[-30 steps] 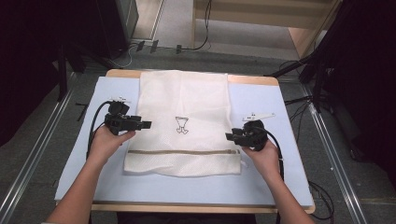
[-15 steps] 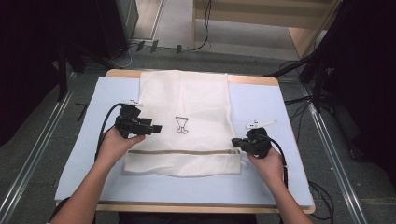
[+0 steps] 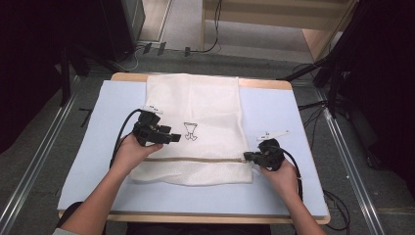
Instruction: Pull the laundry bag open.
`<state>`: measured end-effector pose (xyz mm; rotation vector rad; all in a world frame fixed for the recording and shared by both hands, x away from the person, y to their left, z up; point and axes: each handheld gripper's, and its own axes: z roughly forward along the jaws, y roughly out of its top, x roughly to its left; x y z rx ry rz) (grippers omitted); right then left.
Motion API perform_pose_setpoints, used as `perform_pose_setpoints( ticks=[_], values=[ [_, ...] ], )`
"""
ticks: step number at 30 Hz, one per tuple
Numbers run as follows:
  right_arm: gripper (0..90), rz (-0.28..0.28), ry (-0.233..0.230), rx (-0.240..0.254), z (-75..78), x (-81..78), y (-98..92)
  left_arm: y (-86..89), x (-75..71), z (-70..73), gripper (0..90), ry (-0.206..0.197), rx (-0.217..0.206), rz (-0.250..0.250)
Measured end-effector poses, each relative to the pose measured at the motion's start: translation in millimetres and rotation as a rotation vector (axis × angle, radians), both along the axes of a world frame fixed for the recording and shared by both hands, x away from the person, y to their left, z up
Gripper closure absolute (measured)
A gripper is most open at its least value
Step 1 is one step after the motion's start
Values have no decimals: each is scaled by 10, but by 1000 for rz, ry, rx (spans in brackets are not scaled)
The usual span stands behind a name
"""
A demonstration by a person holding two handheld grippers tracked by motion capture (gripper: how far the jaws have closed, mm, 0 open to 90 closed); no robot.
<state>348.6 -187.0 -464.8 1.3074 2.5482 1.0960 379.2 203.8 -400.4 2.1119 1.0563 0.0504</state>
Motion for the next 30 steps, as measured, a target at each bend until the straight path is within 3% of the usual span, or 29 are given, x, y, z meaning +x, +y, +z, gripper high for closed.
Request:
perform_pose_setpoints(
  ticks=[11,24,27,30],
  values=[
    [900,24,15,2,6,-79,46,-201,-19,-24,400,-3,13,-55],
    [887,33,-39,-23,23,-77,73,-489,-95,-46,442,0,-1,-126],
    [877,32,-34,-29,-2,-60,60,-559,-108,-62,465,5,5,-149],
    [885,51,-64,-56,-32,-57,74,-642,-120,-86,485,12,2,-168]
  ],
)
